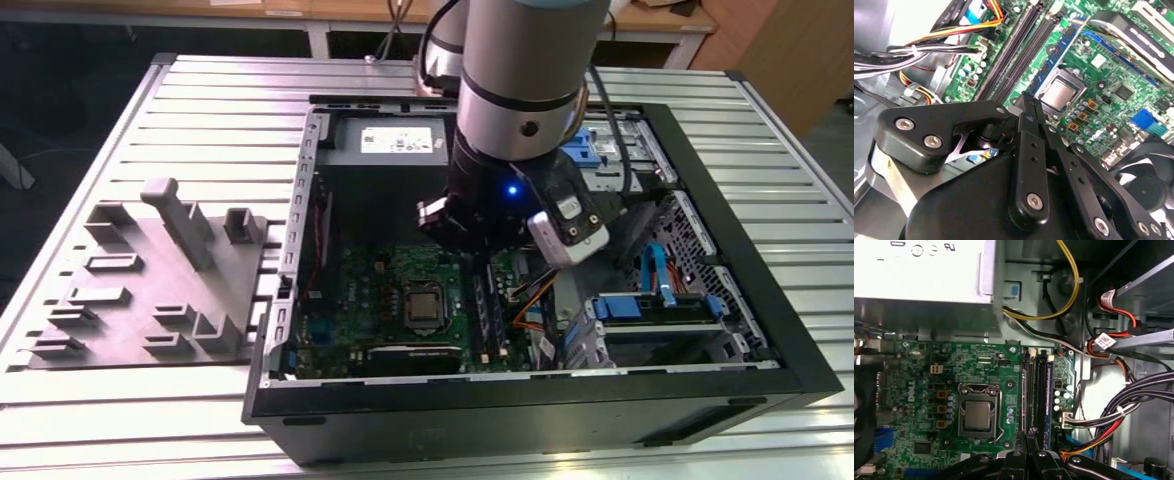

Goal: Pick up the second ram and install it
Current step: 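Insert the second ram into the second slot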

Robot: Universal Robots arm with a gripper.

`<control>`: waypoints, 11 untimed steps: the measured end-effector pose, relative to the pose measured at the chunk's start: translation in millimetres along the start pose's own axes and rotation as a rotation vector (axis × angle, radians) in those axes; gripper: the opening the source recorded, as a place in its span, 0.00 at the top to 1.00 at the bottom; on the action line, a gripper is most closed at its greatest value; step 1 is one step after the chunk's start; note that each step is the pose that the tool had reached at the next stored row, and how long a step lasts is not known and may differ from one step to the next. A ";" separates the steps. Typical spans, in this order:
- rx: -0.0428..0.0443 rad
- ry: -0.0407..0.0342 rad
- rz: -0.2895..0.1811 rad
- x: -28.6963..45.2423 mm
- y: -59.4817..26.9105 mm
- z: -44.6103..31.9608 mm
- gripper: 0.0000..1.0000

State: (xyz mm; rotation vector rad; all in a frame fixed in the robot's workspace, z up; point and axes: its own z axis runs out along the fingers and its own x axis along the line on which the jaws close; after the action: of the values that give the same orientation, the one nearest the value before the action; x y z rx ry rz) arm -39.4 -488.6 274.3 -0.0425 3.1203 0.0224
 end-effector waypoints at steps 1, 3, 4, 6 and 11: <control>0.0000 0.0000 0.000 -1.0 0.0 0.5 0.89; 0.0000 0.0000 0.000 -2.8 -0.1 1.3 0.89; 0.0001 0.0001 0.000 -3.4 -0.1 1.5 0.89; 0.0002 0.0001 0.000 -3.7 -0.2 1.6 0.89; -0.0001 0.0000 0.000 -3.8 -0.1 2.1 0.89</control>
State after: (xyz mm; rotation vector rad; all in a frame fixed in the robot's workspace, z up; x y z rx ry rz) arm -35.5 -488.6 272.3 -0.0425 3.1202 0.0226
